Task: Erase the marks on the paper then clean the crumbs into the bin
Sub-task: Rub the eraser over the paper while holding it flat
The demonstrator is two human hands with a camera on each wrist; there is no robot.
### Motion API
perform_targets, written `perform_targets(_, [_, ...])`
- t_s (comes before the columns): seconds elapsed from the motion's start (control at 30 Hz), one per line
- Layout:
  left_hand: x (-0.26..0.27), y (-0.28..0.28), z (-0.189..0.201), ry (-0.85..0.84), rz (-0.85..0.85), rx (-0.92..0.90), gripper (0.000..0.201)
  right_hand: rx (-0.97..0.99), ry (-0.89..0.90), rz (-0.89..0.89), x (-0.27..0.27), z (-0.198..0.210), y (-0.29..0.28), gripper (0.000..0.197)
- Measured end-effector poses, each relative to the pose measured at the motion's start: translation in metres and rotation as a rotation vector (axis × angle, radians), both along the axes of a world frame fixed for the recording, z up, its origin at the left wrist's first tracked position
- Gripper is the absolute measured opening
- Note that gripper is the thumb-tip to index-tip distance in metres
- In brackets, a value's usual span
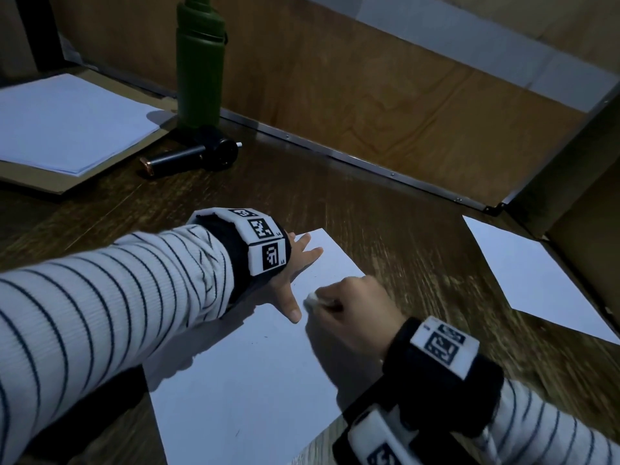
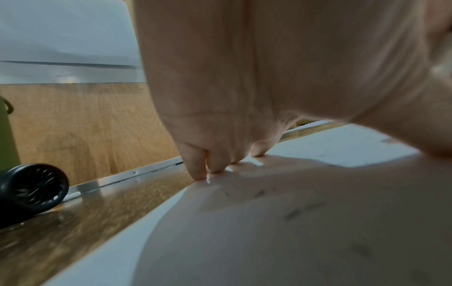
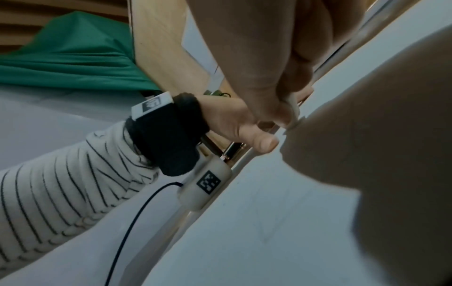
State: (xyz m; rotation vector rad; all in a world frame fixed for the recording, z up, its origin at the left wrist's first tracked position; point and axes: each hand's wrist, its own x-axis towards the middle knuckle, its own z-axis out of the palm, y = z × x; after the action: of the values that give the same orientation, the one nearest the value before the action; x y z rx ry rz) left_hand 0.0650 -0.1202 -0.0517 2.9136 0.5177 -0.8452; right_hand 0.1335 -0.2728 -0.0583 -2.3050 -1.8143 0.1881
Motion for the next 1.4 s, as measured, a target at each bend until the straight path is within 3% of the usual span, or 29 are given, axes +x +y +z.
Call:
perform_targets(0.07, [-0.001,0.0,0.0,0.007,-0.001,0.006,0.125,-0.022,-0.015,-0.007,0.006,-0.002,0.0,0.038])
perform_targets(0.17, [-0.001,0.003,-0.001,0.003,-0.009,0.006,0.127,-0.013,-0.039,-0.239,0.038,0.002,0.009,0.041])
perform_targets(0.27, [0.002,0.004,-0.003,0.016,0.003,0.017,0.126,-0.032,0.097,-0.343,0.056,0.003,0.011,0.043])
perform_targets(0.33, [0.001,0.002,0.0,0.007,-0.005,0.001,0.127,0.035,0.418,-0.457,0.058,0.003,0.006,0.041])
perform_targets(0.4, [-0.002,0.002,0.007,0.005,-0.015,-0.013,0.125,0.192,0.908,-0.634,0.059,0.003,-0.002,0.037])
perform_targets(0.47, [-0.003,0.002,0.016,-0.004,-0.009,-0.001,0.099,0.319,1.394,-0.788,0.059,0.006,-0.011,0.041])
perform_targets(0.53, [-0.004,0.002,0.021,-0.052,0.008,0.041,0.072,0.393,1.654,-0.904,0.057,0.009,-0.019,0.045])
perform_targets(0.6, [-0.008,0.001,0.028,-0.088,0.023,0.106,0.05,0.415,1.664,-0.931,0.054,0.009,-0.024,0.046])
perform_targets(0.67, [-0.017,0.0,0.036,-0.127,0.085,0.134,0.043,0.409,1.642,-0.878,0.05,0.008,-0.024,0.048])
perform_targets(0.73, [-0.032,0.004,0.044,-0.129,0.159,0.074,0.054,0.422,1.613,-0.833,0.049,0.008,-0.022,0.048])
perform_targets(0.87, [-0.066,0.009,0.048,0.198,0.105,-0.035,0.094,0.395,1.545,-0.831,0.054,0.011,-0.011,0.048])
perform_targets(0.93, [-0.078,0.01,0.04,0.238,0.083,-0.026,0.105,0.401,1.563,-0.84,0.056,0.015,-0.007,0.05])
perform_targets(1.2, [-0.084,-0.008,0.026,0.131,0.109,-0.003,0.097,0.376,1.581,-0.919,0.043,0.013,-0.01,0.044])
perform_targets(1.27, [-0.074,-0.018,0.031,0.039,0.109,0.03,0.088,0.365,1.556,-0.932,0.043,0.012,-0.012,0.044])
perform_targets(1.4, [-0.036,-0.039,0.039,-0.216,0.078,-0.092,0.07,0.335,1.606,-0.9,0.046,0.012,-0.015,0.042])
